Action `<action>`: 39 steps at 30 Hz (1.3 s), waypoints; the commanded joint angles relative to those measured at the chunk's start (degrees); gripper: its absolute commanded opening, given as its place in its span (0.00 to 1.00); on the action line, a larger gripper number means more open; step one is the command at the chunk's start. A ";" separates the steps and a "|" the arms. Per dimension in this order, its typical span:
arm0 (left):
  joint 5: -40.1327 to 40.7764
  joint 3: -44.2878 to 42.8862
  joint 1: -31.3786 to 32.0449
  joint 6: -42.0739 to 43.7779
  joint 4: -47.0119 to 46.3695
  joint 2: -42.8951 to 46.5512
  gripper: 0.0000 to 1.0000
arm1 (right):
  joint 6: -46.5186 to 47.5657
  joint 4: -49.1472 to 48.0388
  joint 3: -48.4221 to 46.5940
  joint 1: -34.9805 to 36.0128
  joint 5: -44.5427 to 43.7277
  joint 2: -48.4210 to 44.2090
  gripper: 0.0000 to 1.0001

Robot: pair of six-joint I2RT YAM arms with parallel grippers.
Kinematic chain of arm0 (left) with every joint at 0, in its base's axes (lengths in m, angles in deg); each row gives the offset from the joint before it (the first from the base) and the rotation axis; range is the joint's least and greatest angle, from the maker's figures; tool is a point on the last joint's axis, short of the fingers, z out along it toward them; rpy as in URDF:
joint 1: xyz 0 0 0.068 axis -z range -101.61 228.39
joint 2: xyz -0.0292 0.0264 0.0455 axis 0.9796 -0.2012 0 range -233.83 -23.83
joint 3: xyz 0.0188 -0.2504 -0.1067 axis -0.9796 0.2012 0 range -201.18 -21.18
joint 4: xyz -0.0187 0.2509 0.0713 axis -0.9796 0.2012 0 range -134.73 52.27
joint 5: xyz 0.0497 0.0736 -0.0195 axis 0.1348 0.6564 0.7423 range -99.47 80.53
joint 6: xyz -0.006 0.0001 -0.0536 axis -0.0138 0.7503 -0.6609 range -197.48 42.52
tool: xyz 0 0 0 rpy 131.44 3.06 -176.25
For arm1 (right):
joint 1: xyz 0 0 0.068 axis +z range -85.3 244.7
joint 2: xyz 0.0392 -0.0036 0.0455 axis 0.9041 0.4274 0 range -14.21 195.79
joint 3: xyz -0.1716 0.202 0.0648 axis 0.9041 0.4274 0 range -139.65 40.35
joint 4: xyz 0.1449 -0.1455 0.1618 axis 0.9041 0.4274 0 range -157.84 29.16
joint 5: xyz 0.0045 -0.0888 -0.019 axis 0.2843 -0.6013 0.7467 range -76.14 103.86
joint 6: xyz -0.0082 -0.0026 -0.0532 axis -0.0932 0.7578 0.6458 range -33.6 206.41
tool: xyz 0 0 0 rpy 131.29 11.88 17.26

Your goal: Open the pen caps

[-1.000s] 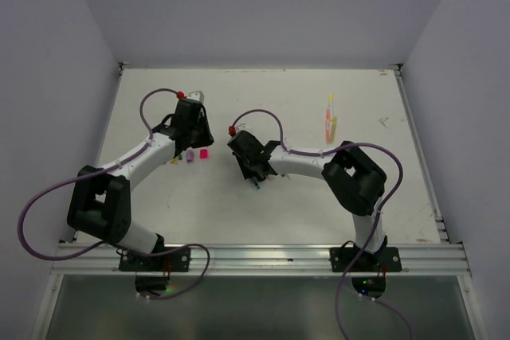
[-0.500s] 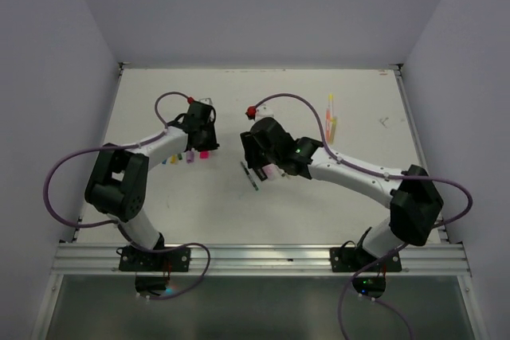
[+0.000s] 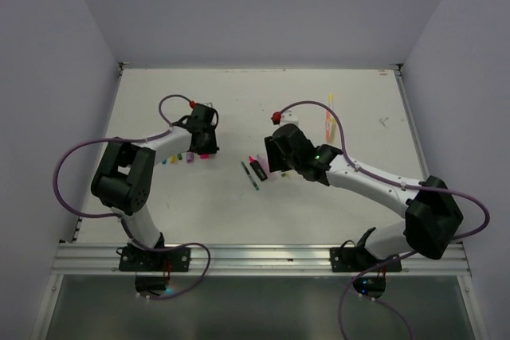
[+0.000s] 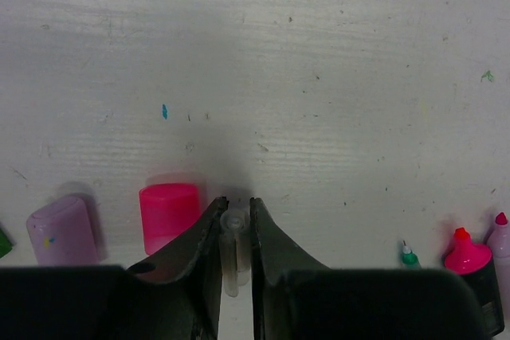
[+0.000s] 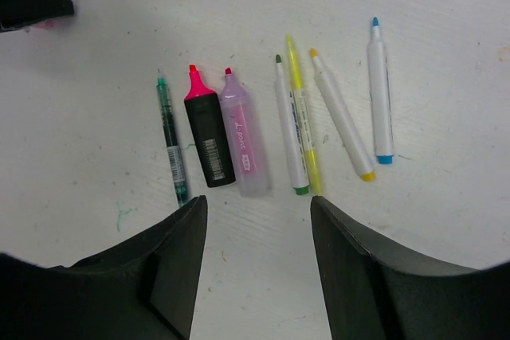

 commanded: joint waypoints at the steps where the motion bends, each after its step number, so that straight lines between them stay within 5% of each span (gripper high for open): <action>1: 1.29 -2.52 0.30 0.36 -0.25 -0.19 0.20 | -1.09 -1.71 0.90 -1.29 -1.53 -3.58 0.59; 13: 1.73 -2.69 0.30 -0.52 0.81 3.49 0.27 | 0.58 -0.48 0.72 -5.07 -2.76 -6.21 0.59; 21: 2.25 -6.91 0.30 -0.61 4.93 19.65 0.35 | 2.69 2.60 -3.67 -11.22 -4.61 -4.64 0.65; 24: 5.85 -7.44 0.21 0.71 6.25 27.45 0.41 | 2.60 3.13 -5.51 -15.70 -4.43 -2.71 0.66; 31: 15.86 -2.97 0.04 6.59 6.78 43.30 0.79 | 2.43 4.01 -12.27 -27.20 -0.92 6.87 0.65; 39: 25.63 12.57 -0.05 12.14 -0.06 60.09 0.90 | 3.83 3.04 -20.27 -34.16 2.86 20.05 0.52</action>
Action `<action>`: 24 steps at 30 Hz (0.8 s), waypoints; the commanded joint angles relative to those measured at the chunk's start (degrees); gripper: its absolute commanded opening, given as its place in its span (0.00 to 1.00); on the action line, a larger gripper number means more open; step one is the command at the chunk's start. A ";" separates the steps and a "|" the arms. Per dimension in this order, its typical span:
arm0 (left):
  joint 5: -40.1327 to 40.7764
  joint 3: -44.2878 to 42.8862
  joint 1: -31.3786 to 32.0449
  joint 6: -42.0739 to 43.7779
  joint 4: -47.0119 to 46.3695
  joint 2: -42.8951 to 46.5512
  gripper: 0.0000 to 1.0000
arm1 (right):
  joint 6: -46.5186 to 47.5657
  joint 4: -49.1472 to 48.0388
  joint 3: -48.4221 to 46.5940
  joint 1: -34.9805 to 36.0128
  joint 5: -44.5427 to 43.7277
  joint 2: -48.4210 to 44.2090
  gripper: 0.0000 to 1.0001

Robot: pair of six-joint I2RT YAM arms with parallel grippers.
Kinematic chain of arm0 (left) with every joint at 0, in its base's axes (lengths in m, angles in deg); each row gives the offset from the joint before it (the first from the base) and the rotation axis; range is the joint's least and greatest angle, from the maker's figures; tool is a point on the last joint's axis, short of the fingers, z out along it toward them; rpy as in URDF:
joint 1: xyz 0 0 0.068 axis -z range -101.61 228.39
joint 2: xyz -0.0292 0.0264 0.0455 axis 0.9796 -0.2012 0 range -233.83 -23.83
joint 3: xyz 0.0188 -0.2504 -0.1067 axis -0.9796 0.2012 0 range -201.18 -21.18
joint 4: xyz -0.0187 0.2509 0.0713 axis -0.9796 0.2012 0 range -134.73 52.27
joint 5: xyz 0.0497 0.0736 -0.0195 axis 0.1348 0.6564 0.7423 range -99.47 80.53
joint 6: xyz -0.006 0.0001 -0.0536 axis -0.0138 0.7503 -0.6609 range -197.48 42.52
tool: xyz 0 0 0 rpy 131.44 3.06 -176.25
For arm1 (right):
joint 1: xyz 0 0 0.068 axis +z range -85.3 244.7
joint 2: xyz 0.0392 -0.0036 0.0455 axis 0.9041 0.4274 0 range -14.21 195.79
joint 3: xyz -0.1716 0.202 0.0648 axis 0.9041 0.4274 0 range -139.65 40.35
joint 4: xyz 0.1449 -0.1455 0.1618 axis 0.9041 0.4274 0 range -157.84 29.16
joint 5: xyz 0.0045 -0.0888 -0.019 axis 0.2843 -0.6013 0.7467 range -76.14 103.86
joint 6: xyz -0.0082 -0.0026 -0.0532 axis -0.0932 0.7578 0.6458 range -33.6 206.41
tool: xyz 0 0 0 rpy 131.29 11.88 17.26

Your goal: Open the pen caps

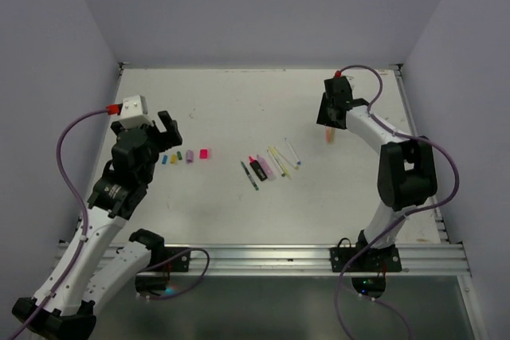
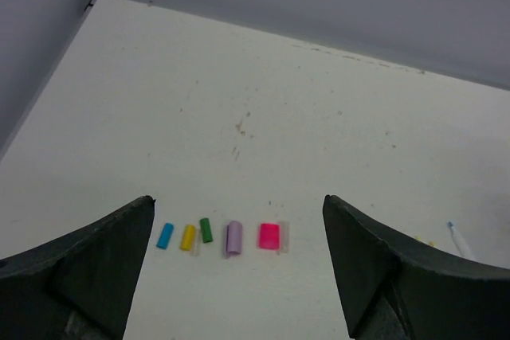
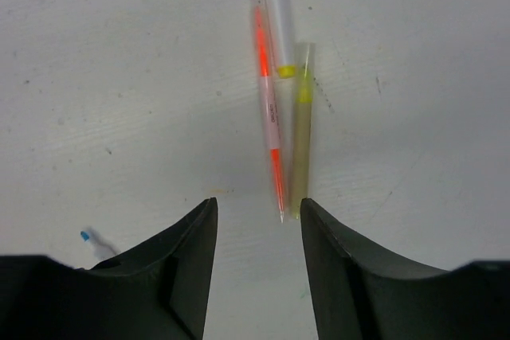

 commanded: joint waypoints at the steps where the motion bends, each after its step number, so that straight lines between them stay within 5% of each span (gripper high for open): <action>1: 7.01 6.62 -0.03 4.44 -4.61 4.34 0.90 | 1.32 -0.11 -6.12 -0.88 2.08 5.47 0.48; 20: 7.72 11.73 -0.47 7.52 -8.93 6.02 0.87 | 0.00 1.56 -12.10 -2.46 0.14 19.38 0.43; 24: 6.41 11.82 -1.00 7.44 -9.10 5.93 0.87 | 0.79 2.35 -12.28 -2.46 2.77 20.79 0.35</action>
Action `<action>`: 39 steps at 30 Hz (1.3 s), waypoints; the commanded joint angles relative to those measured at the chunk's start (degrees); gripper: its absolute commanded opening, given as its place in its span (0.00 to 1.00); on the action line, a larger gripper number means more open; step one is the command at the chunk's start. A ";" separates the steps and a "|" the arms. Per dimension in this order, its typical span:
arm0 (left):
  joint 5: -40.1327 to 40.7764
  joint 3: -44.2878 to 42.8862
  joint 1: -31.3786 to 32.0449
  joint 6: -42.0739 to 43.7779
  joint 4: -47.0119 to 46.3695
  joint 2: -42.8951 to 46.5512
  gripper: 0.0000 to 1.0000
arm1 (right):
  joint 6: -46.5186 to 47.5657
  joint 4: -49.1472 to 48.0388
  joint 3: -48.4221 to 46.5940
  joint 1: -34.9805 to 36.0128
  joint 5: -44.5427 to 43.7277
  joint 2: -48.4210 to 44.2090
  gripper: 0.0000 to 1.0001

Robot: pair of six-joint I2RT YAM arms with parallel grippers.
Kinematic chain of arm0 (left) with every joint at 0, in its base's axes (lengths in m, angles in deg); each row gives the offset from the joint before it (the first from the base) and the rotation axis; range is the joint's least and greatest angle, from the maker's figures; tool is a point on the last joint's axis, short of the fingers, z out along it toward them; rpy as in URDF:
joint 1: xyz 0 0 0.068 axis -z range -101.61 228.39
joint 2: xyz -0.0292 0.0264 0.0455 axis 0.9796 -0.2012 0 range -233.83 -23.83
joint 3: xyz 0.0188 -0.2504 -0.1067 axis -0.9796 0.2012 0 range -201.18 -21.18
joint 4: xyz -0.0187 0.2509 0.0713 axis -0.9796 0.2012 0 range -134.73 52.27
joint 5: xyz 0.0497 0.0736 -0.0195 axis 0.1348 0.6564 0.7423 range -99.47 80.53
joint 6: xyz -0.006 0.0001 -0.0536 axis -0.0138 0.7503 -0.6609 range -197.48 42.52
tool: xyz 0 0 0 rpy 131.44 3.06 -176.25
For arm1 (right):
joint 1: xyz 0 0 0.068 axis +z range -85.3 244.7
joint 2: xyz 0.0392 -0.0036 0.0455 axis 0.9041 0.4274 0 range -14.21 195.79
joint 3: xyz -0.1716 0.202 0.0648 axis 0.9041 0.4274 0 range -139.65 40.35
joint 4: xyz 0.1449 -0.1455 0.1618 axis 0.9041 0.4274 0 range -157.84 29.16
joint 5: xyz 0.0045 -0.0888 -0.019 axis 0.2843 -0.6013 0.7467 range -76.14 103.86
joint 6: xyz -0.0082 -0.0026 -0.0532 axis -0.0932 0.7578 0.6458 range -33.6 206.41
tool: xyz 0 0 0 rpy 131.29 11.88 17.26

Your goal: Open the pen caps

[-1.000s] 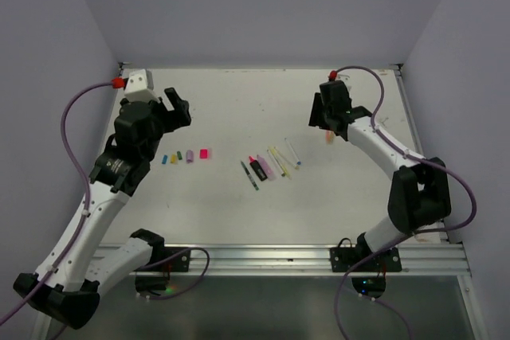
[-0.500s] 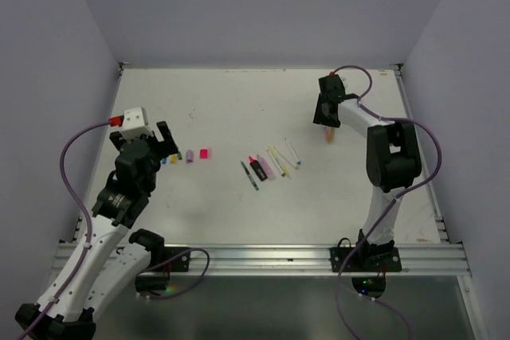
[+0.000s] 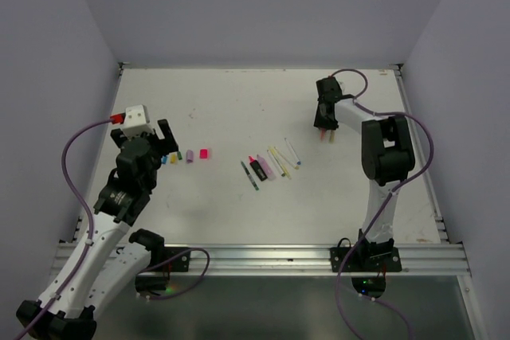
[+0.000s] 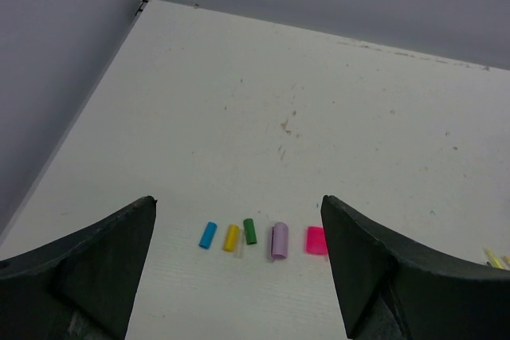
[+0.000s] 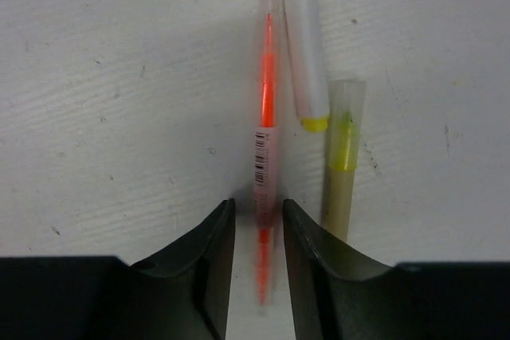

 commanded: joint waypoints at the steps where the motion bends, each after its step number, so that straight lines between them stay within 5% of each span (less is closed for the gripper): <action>1: -0.81 0.57 -0.82 1.14 -3.60 -0.12 0.87 | 0.85 1.72 -1.57 -0.34 1.95 1.77 0.32; 7: -5.37 0.30 -1.88 0.35 -3.86 -1.09 0.87 | 2.00 -0.91 -0.34 0.18 7.13 0.73 0.00; 17: -26.02 -5.40 -1.88 -6.15 -3.07 -9.08 0.88 | 6.13 -7.15 5.90 7.82 10.03 -15.52 0.00; 26: -41.40 -8.84 -1.70 -15.37 -6.14 -16.91 0.88 | 5.25 -21.12 19.24 24.86 17.24 -32.31 0.00; 39: -44.58 -6.29 2.16 -24.52 -14.41 -21.56 0.71 | 3.32 -36.51 28.14 39.12 19.97 -38.57 0.00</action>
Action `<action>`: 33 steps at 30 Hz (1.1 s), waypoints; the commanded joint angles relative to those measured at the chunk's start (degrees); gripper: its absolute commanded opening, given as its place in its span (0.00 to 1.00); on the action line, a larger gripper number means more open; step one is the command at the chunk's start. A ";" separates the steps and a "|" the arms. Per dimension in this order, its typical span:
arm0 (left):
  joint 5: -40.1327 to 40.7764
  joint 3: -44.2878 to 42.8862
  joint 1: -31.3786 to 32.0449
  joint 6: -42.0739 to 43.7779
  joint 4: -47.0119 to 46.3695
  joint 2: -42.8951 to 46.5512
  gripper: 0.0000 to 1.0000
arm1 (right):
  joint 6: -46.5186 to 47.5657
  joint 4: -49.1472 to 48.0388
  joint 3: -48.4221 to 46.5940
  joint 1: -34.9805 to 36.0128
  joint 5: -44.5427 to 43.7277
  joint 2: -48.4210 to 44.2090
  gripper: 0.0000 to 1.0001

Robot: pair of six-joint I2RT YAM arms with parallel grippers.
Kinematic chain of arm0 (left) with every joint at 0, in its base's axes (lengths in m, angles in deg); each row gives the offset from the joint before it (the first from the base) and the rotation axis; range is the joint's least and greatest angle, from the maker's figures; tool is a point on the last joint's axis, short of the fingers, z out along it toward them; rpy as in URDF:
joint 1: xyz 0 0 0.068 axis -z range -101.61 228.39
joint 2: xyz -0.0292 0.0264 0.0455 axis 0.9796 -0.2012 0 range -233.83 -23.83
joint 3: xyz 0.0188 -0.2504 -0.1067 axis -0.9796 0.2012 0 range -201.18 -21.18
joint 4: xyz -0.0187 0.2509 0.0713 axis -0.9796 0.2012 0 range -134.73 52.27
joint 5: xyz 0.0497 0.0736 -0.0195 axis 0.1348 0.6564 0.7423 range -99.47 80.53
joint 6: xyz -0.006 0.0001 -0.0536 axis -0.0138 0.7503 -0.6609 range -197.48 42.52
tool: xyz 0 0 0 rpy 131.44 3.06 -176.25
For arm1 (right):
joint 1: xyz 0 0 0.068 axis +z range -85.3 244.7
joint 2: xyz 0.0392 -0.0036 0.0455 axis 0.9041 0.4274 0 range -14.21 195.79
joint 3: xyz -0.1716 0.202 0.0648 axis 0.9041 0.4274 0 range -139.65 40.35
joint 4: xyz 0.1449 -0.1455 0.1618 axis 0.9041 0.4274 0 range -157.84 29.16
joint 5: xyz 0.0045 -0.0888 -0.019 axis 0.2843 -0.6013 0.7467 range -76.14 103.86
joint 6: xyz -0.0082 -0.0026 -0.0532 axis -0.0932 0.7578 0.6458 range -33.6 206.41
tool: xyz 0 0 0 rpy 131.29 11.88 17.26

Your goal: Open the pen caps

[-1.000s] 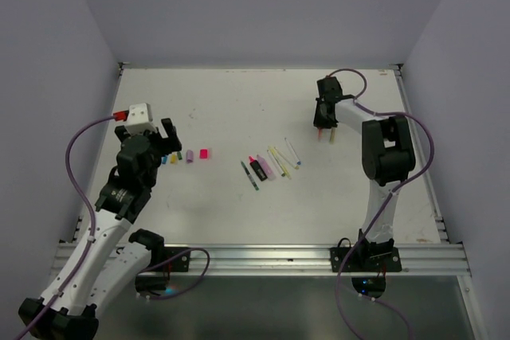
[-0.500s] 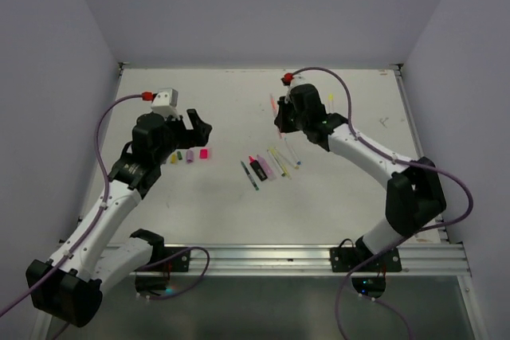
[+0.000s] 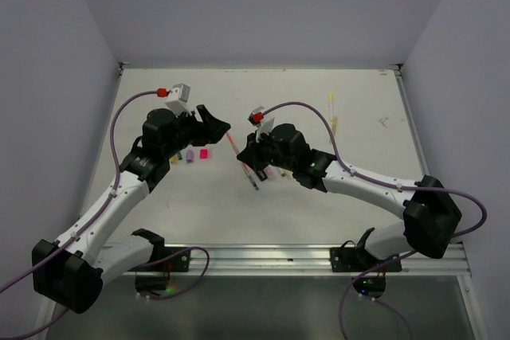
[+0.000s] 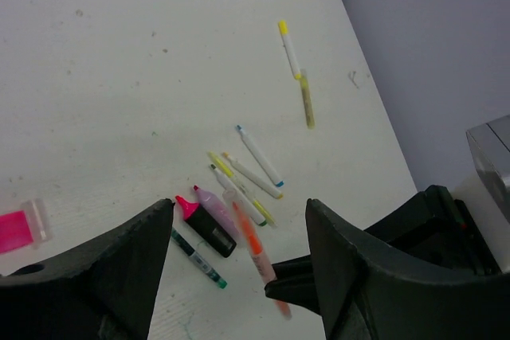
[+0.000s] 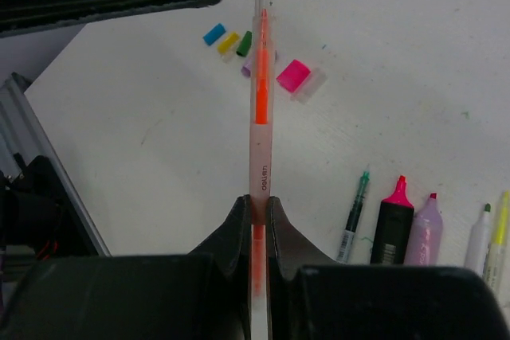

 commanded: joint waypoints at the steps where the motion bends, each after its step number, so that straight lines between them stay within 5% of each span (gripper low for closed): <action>1: -1.11 0.42 1.20 -3.43 -4.33 -1.04 0.68 | -0.66 -7.31 -0.19 1.39 0.32 -1.78 0.00; 9: 1.97 1.21 3.14 -5.54 -4.25 -1.92 0.52 | -0.57 -8.54 -0.28 3.33 -1.26 -1.08 0.00; 18: 3.73 1.82 3.40 -6.42 -6.42 -0.52 0.01 | -1.10 -10.39 0.25 3.68 -1.09 -0.81 0.05; 25: 3.73 2.79 3.49 -5.98 -7.32 0.97 0.00 | -2.07 -11.71 -1.41 3.68 0.49 1.03 0.32; 33: 2.85 3.94 3.75 -5.98 -8.99 1.33 0.00 | -1.72 -11.89 -6.25 3.77 0.76 5.07 0.32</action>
